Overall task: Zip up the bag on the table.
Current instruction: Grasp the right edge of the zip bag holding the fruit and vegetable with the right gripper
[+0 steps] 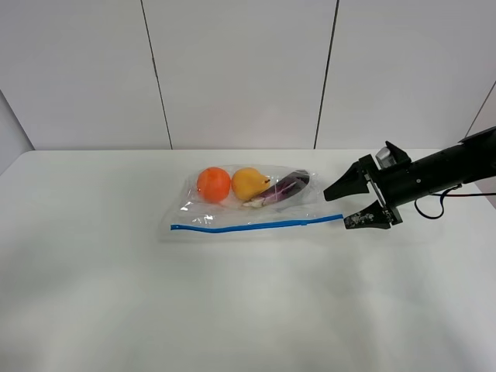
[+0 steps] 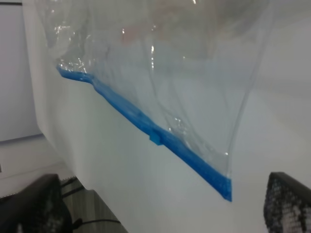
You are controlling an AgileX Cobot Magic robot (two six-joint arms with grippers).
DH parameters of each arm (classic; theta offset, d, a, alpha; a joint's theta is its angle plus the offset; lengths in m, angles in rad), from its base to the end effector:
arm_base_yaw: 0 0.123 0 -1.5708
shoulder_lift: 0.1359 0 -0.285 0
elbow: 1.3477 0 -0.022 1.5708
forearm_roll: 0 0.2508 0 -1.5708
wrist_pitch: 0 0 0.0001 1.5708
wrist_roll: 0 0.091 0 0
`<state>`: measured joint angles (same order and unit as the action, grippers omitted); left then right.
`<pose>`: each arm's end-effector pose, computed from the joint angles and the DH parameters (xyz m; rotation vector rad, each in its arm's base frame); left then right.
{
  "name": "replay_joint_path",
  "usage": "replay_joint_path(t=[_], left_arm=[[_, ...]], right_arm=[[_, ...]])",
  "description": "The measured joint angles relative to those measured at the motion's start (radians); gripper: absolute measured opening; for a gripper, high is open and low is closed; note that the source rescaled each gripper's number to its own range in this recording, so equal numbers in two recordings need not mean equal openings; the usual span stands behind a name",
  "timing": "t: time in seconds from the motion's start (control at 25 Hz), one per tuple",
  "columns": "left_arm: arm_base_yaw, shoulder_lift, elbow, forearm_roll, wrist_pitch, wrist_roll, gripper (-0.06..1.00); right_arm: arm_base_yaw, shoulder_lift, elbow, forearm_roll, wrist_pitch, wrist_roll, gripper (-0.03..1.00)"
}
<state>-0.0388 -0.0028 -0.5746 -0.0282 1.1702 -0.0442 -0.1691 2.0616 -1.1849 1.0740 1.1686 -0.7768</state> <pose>-0.0192 -0.0016 0.2887 -0.0011 2.0772 -0.0845 0.3634 0.0127 0.1379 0.0662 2.7190 1.3809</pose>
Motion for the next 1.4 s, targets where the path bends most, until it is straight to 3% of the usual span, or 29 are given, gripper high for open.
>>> replay_joint_path(t=[0.4, 0.88, 1.12, 1.4], left_arm=[[0.000, 0.000, 0.000, 0.000, 0.000, 0.000, 1.00], [0.000, 0.000, 0.000, 0.000, 0.000, 0.000, 1.00], [0.000, 0.000, 0.000, 0.000, 0.000, 0.000, 1.00], [0.000, 0.000, 0.000, 0.000, 0.000, 0.000, 1.00]], right_arm=[[0.002, 0.006, 0.000, -0.003, -0.005, 0.000, 0.67], [0.002, 0.068, 0.000, 0.055, 0.005, -0.030, 0.63], [0.002, 0.068, 0.000, 0.062, 0.013, -0.031, 0.47], [0.002, 0.068, 0.000, 0.034, 0.026, -0.032, 0.45]])
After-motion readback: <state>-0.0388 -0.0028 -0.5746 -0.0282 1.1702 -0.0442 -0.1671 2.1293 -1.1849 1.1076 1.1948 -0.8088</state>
